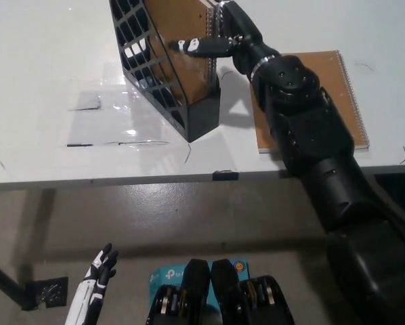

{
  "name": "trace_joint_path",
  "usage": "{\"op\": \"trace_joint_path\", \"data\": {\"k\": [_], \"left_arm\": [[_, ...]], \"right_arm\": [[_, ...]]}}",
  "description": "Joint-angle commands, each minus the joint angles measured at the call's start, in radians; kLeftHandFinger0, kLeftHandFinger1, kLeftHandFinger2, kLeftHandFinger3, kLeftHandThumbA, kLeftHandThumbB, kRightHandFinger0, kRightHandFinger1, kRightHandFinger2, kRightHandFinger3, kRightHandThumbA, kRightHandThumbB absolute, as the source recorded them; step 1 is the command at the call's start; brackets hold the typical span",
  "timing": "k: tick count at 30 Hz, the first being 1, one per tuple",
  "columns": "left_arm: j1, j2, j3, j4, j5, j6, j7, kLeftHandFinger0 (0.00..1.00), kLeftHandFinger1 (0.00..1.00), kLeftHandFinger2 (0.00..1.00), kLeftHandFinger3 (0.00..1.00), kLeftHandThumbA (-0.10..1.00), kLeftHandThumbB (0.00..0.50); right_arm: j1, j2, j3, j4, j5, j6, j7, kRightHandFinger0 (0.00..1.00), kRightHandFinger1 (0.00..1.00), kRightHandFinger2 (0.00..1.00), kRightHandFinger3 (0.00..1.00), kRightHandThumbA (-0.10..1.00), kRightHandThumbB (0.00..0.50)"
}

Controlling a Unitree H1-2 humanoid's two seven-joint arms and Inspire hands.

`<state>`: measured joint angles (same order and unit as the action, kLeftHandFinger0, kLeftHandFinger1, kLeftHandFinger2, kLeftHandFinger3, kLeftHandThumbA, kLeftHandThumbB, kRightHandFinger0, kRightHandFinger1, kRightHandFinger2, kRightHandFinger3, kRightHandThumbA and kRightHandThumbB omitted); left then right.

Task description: Use the right hand to pick up a book from the book holder on the left side and put it on another book on the right side

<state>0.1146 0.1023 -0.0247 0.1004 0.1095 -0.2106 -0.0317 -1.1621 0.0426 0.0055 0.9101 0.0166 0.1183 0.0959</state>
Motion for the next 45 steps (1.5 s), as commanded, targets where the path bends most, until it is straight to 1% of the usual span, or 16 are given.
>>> {"op": "trace_joint_path", "data": {"k": [1,11,12,13,14,15,16,17,18,19,22,26,33,38,41,45], "left_arm": [[-0.003,0.017,-0.007,-0.036,0.01,-0.039,-0.005,1.0,1.0,1.0,1.0,0.97,0.205],[-0.011,0.021,-0.008,-0.038,0.027,-0.033,-0.001,1.0,1.0,1.0,1.0,0.98,0.197],[-0.013,0.022,-0.008,-0.033,0.027,-0.042,0.0,1.0,1.0,1.0,1.0,0.98,0.191],[-0.014,0.022,-0.007,-0.028,0.025,-0.048,-0.001,1.0,1.0,1.0,1.0,0.98,0.19],[-0.018,0.022,-0.008,-0.023,0.025,-0.05,0.0,1.0,1.0,1.0,1.0,0.98,0.195],[-0.019,0.022,-0.008,-0.021,0.024,-0.049,-0.001,1.0,1.0,1.0,1.0,0.99,0.196],[-0.021,0.023,-0.007,-0.022,0.023,-0.045,-0.002,1.0,1.0,1.0,1.0,0.99,0.205],[-0.021,0.023,-0.007,-0.024,0.022,-0.04,-0.003,1.0,1.0,1.0,1.0,1.0,0.209],[-0.019,0.022,-0.006,-0.029,0.011,-0.034,-0.009,1.0,1.0,1.0,1.0,1.0,0.205],[-0.021,0.022,-0.007,-0.029,0.012,-0.033,-0.008,1.0,1.0,1.0,1.0,1.0,0.205],[-0.024,0.022,-0.008,-0.025,0.015,-0.03,-0.008,1.0,1.0,1.0,1.0,1.0,0.202],[-0.032,0.026,-0.005,-0.02,0.014,-0.034,-0.009,1.0,1.0,1.0,1.0,1.0,0.192],[-0.031,0.029,-0.008,-0.013,0.006,-0.047,-0.011,1.0,1.0,1.0,1.0,1.0,0.177],[-0.033,0.032,-0.009,-0.008,-0.008,-0.052,-0.02,1.0,1.0,1.0,1.0,1.0,0.154],[-0.037,0.036,-0.009,-0.001,-0.005,-0.065,-0.017,1.0,1.0,1.0,1.0,0.99,0.125],[-0.039,0.033,-0.008,0.001,0.002,-0.064,-0.008,1.0,1.0,1.0,1.0,1.0,0.128]], "right_arm": [[-0.069,0.012,-0.006,0.016,0.018,-0.024,0.012,1.0,1.0,1.0,1.0,0.94,0.269],[-0.065,0.016,0.0,0.02,-0.005,-0.012,-0.04,1.0,1.0,1.0,1.0,0.88,0.283],[-0.069,0.022,0.003,0.022,-0.035,-0.001,-0.115,0.89,0.97,1.0,1.0,0.81,0.293],[-0.071,0.032,-0.009,0.021,-0.04,0.004,-0.169,0.71,0.81,0.91,0.86,0.6,0.293],[-0.077,0.037,-0.005,0.035,-0.071,-0.006,-0.25,1.0,1.0,1.0,0.48,0.34,0.257],[-0.08,0.039,0.012,0.045,-0.109,-0.028,-0.311,1.0,1.0,1.0,0.1,0.08,0.186],[-0.08,0.041,0.019,0.051,-0.128,-0.051,-0.351,1.0,1.0,1.0,0.04,-0.01,0.172],[-0.079,0.045,0.014,0.051,-0.127,-0.071,-0.366,0.84,0.9,0.83,0.0,-0.08,0.156],[-0.074,0.047,0.016,0.043,-0.134,-0.101,-0.383,0.07,0.18,0.22,0.05,-0.08,0.146],[-0.073,0.046,0.016,0.04,-0.136,-0.103,-0.387,0.0,0.02,0.12,0.16,-0.06,0.141],[-0.069,0.049,0.005,0.011,-0.132,-0.094,-0.405,0.0,0.08,0.4,0.48,-0.01,0.127],[-0.069,0.052,-0.002,-0.026,-0.128,-0.091,-0.413,0.0,0.19,0.57,0.55,0.05,0.117],[-0.065,0.06,0.007,-0.1,-0.149,-0.076,-0.436,0.0,0.15,0.52,0.51,0.05,0.111],[-0.081,0.071,0.013,-0.175,-0.169,-0.074,-0.459,0.0,0.01,0.38,0.39,0.0,0.096],[-0.103,0.08,0.006,-0.237,-0.164,-0.08,-0.464,0.0,0.0,0.3,0.3,-0.03,0.09],[-0.144,0.087,0.0,-0.297,-0.159,-0.052,-0.459,0.0,0.0,0.28,0.31,-0.05,0.084]]}}
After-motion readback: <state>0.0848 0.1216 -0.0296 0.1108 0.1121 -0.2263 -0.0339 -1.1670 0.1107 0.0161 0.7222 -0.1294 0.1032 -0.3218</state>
